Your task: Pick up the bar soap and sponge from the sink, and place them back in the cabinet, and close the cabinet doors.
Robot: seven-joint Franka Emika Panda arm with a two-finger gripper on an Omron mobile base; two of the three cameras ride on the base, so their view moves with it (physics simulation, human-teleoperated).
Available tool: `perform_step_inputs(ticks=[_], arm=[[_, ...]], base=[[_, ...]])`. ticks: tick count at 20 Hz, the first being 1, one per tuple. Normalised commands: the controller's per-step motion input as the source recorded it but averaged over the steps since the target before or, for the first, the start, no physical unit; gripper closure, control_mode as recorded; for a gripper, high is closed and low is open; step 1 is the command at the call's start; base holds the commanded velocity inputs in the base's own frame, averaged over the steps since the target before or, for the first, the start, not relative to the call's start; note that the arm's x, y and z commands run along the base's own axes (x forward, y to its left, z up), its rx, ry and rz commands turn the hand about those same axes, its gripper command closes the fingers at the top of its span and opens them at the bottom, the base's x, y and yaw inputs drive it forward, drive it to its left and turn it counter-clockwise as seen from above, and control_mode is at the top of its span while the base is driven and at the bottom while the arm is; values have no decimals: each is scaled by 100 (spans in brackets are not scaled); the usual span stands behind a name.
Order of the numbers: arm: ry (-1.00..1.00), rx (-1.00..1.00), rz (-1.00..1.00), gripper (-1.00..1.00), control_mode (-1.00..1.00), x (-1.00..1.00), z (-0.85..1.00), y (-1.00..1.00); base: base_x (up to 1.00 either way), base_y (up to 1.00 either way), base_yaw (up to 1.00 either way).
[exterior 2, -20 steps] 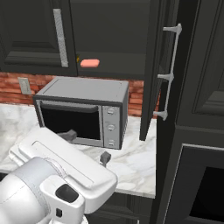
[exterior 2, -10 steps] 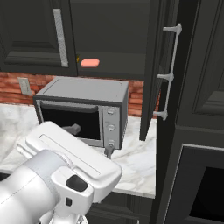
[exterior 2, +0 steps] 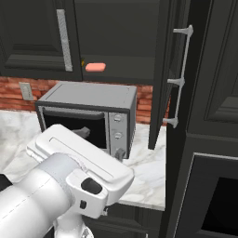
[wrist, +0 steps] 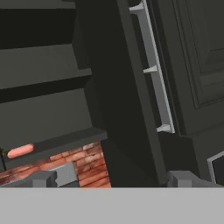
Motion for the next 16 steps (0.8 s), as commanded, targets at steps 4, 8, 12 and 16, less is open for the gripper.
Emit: perform_step_inputs(ticks=[4,8,12,16], arm=[[-5,0,-2,-100,-100,14,-18,0],[-6,0,-4,-100,-100,6,-18,-3],[-7,0,-5,-100,-100,10,-16,-2],[-7,0,-5,-100,-100,8,-17,-1]], base=[[0,0,0],[0,0,0],[0,0,0],[0,0,0]])
